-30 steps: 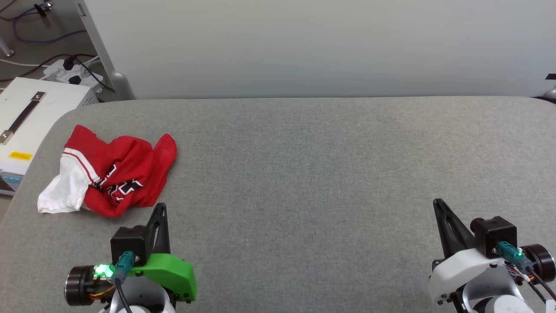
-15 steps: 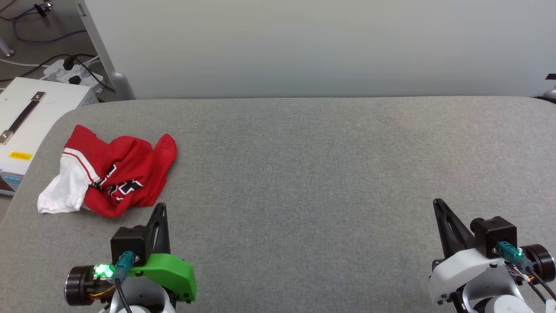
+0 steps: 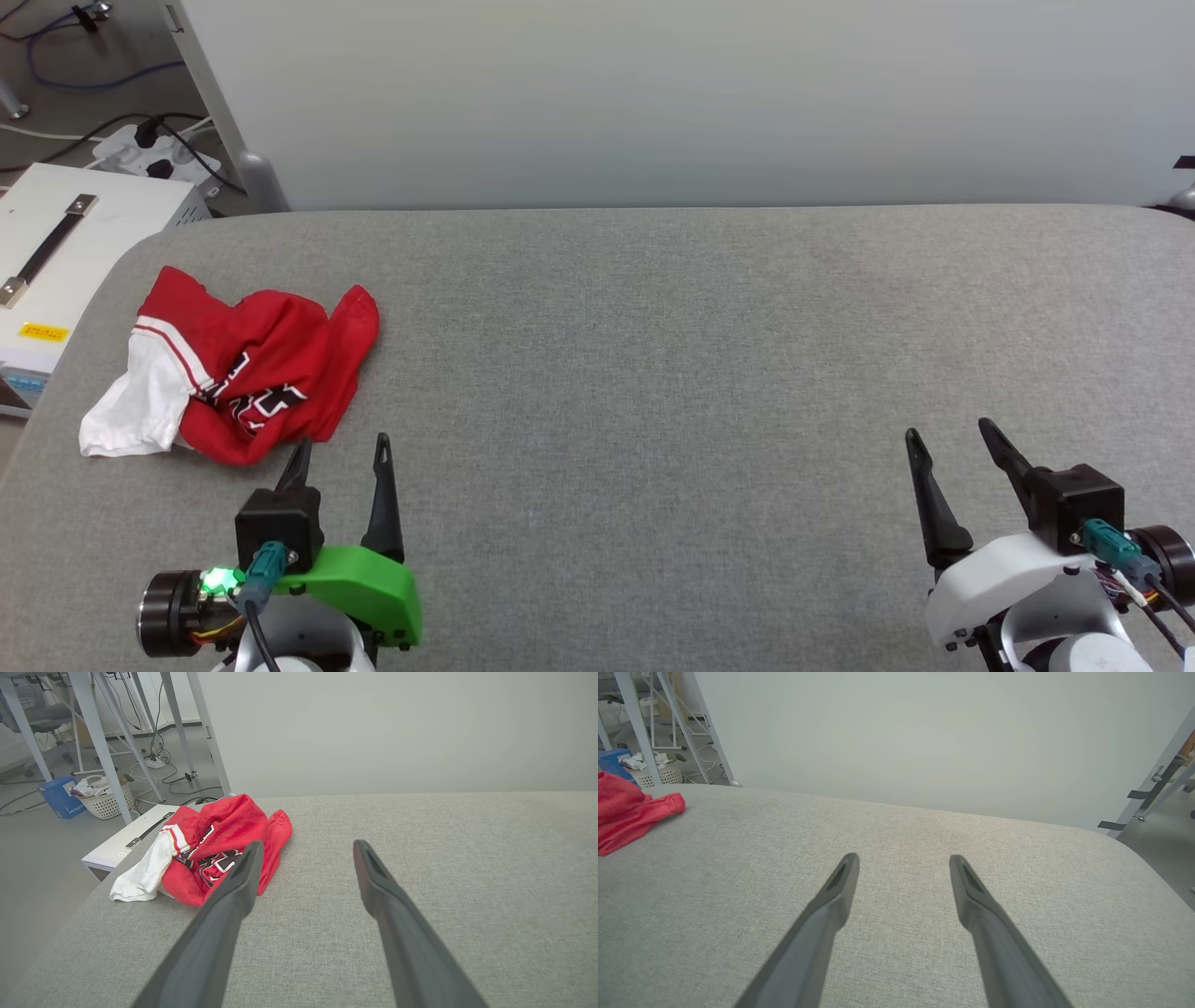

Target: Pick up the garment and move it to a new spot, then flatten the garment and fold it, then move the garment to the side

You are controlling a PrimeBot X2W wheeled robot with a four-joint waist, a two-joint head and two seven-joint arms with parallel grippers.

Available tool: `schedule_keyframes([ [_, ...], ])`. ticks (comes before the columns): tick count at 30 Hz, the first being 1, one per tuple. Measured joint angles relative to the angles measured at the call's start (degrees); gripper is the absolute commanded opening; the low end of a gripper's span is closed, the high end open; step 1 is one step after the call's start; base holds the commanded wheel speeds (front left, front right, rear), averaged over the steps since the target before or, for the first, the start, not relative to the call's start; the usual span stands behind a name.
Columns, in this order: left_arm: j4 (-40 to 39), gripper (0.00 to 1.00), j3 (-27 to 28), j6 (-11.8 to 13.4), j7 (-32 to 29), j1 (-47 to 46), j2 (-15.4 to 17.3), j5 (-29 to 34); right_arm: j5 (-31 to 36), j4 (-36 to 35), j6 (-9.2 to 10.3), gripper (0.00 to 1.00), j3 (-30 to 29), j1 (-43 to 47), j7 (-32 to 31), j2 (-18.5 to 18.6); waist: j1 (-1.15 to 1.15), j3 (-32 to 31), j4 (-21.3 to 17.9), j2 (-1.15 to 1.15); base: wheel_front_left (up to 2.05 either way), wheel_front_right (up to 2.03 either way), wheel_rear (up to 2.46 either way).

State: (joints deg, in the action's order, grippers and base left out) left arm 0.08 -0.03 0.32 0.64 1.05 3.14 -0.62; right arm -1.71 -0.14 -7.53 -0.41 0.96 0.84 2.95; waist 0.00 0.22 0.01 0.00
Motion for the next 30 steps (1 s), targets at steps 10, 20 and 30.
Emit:
schedule_keyframes([
  [10, -0.5, 1.00, 0.1, 0.4, 1.2, 0.0, 0.0, -0.8, -2.2, -1.1, 0.00, 1.00, -0.5, 0.0, 1.2, 0.0, 0.00, 0.3, 0.0, 0.00, 0.00, 0.00, 0.00],
  [20, -0.5, 1.00, 0.2, 0.9, 2.4, 0.0, 0.0, -1.0, -4.2, -1.4, 0.00, 1.00, -0.9, 0.0, 2.3, 0.0, 0.00, 0.5, 0.0, 0.00, 0.00, 0.00, 0.00],
  [30, -0.4, 1.00, 0.1, 1.0, 3.5, 0.0, 0.0, -1.4, -4.9, -1.5, 0.00, 1.00, -1.2, 0.1, 3.5, 0.0, 0.00, 0.5, 0.1, 0.00, 0.00, 0.00, 0.00],
])
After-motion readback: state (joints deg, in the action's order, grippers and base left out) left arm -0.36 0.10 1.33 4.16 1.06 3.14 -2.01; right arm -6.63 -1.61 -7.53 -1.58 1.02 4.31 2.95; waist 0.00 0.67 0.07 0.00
